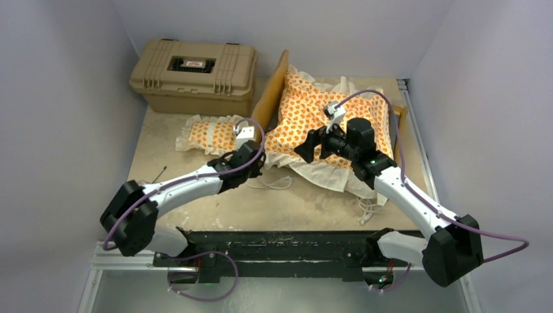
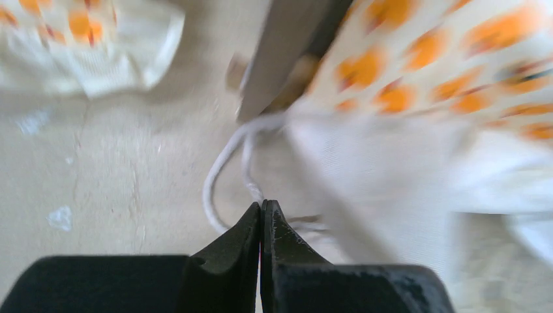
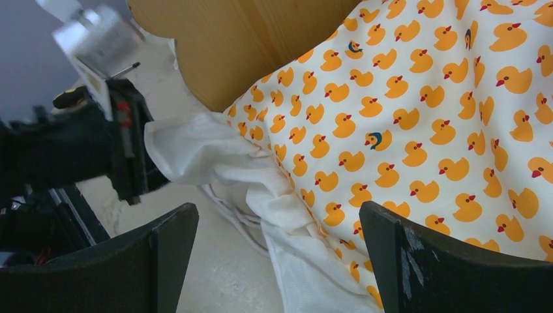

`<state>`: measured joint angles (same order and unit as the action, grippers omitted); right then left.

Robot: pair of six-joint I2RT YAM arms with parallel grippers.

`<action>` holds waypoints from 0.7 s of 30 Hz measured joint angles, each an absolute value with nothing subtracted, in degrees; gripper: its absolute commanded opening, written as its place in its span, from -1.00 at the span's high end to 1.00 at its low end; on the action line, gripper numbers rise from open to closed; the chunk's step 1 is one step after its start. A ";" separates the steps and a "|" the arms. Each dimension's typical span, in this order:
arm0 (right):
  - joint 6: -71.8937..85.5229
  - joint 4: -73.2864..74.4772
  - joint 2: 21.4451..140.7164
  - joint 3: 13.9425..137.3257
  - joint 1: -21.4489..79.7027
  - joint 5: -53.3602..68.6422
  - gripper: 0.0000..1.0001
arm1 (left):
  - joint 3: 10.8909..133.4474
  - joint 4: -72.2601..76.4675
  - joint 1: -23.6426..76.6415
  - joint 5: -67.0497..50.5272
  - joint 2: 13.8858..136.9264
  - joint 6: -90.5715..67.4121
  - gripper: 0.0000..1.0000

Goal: Set up the pet bed
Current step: Cross the ropes on the bed frame.

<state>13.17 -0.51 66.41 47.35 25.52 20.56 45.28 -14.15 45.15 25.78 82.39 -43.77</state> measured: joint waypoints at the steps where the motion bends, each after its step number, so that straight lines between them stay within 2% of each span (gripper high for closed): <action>1: 12.93 -0.54 66.41 47.35 25.52 20.73 -0.98 | 47.51 -15.64 45.15 25.80 81.14 -42.57 1.00; 7: 11.64 -0.58 66.52 47.57 26.55 22.68 -0.98 | 58.72 -21.08 45.15 27.90 75.22 -34.54 1.00; 12: 10.96 -1.02 69.14 49.01 29.98 21.52 -0.97 | 60.77 -25.04 45.15 29.85 73.78 -29.30 1.00; 21: 9.78 -0.62 79.50 54.26 37.41 4.73 -0.79 | 60.49 -27.64 45.15 30.37 71.90 -22.59 1.00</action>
